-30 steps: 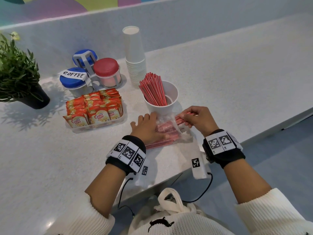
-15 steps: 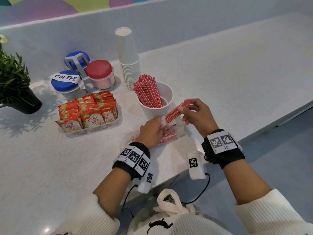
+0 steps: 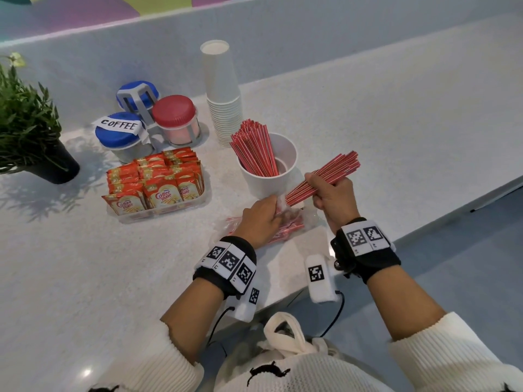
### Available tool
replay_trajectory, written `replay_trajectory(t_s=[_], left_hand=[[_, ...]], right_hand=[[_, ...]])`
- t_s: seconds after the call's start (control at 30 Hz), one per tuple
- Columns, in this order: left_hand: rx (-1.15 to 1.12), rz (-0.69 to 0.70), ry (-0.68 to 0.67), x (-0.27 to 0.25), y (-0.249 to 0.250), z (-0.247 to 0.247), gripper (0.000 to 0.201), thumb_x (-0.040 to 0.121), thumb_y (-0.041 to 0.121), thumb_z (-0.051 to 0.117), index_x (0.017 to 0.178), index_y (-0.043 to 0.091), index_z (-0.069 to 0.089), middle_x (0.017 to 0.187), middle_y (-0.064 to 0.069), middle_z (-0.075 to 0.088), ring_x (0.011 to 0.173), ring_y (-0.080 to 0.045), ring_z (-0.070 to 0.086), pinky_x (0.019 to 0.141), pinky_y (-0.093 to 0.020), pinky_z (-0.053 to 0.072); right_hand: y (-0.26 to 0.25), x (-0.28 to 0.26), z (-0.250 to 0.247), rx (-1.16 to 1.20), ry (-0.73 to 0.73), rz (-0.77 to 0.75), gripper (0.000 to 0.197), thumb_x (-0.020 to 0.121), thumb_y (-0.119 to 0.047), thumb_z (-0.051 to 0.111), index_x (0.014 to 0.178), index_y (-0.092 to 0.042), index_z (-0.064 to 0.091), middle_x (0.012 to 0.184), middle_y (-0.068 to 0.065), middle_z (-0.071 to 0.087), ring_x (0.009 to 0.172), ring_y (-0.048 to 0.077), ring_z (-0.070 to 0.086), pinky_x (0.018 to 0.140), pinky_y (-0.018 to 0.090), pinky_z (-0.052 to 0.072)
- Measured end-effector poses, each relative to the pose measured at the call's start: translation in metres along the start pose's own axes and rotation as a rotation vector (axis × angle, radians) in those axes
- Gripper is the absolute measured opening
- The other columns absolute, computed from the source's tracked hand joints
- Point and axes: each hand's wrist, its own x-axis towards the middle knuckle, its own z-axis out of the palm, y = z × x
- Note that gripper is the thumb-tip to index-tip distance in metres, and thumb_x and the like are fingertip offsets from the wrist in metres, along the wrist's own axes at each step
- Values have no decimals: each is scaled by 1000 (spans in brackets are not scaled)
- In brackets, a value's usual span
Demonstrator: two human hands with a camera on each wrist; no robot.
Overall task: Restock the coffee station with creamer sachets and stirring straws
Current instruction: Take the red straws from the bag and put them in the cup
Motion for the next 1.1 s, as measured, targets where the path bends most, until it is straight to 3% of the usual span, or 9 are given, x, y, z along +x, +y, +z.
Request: replay_trajectory(t_s=[0.23,0.3,0.4,0.57,0.67,0.73,0.8,0.93,1.1], left_hand=[[46,-4,-33,-2,4,-1,8,95,13,44,91,15,38,109,-11,59,106,-28,54,96,-46,40],[49,-3,-12,-4,4,-2,8,95,16,45,100,15,40,116,-10,54,110,-26,50,95,-43,37],[72,30,54,-9,2,-5,39,90,17,51,125,17,35,127,-8,36,115,-24,36,94,-40,32],[-5,66,-33,-17,5,-25,42,85,20,59,121,29,40,125,-3,32,116,-22,30,97,-39,34],[156,12,-109,-16,4,-32,49,84,30,62,128,37,41,131,-3,30,123,-24,26,101,-46,31],[282,-84,-214,-14,1,-31,66,81,40,65,137,43,32,135,-6,28,129,-28,22,104,-54,29],[368,-148,-276,-13,-4,-25,82,77,47,68,142,46,19,137,-8,27,131,-31,21,104,-57,31],[409,-164,-265,-10,-7,-19,89,76,43,71,143,47,13,139,-8,26,132,-31,21,103,-58,33],[401,-178,-266,-10,-3,-20,89,77,39,71,144,46,13,137,-8,27,131,-31,23,102,-55,34]], right_hand=[[9,-10,19,-96,-41,-56,27,82,-4,65,59,-15,54,47,-10,57,46,-1,55,53,14,45],[7,-6,17,-127,30,-98,29,82,-7,64,56,-16,53,47,-10,56,47,2,54,55,18,46],[-2,1,11,-126,121,-113,31,85,-11,60,55,-14,52,42,-9,54,42,2,52,50,18,45],[-11,4,7,-79,130,-170,28,91,-13,51,67,-4,61,58,2,59,45,3,52,49,16,40],[-12,5,9,-24,126,-208,24,94,-19,51,70,-16,56,49,-7,56,47,6,54,56,22,45],[-13,4,10,-28,138,-231,21,91,-23,56,70,-22,53,43,-8,51,45,7,49,60,29,46],[-14,2,11,-36,149,-238,24,88,-23,61,67,-20,50,46,-7,48,43,7,47,58,27,47],[-4,-4,16,-117,134,-208,26,83,-21,67,65,-17,49,52,2,52,46,13,49,48,20,45],[14,-8,19,-156,93,-134,24,84,-22,66,66,-16,51,53,2,53,41,5,49,46,20,44]])
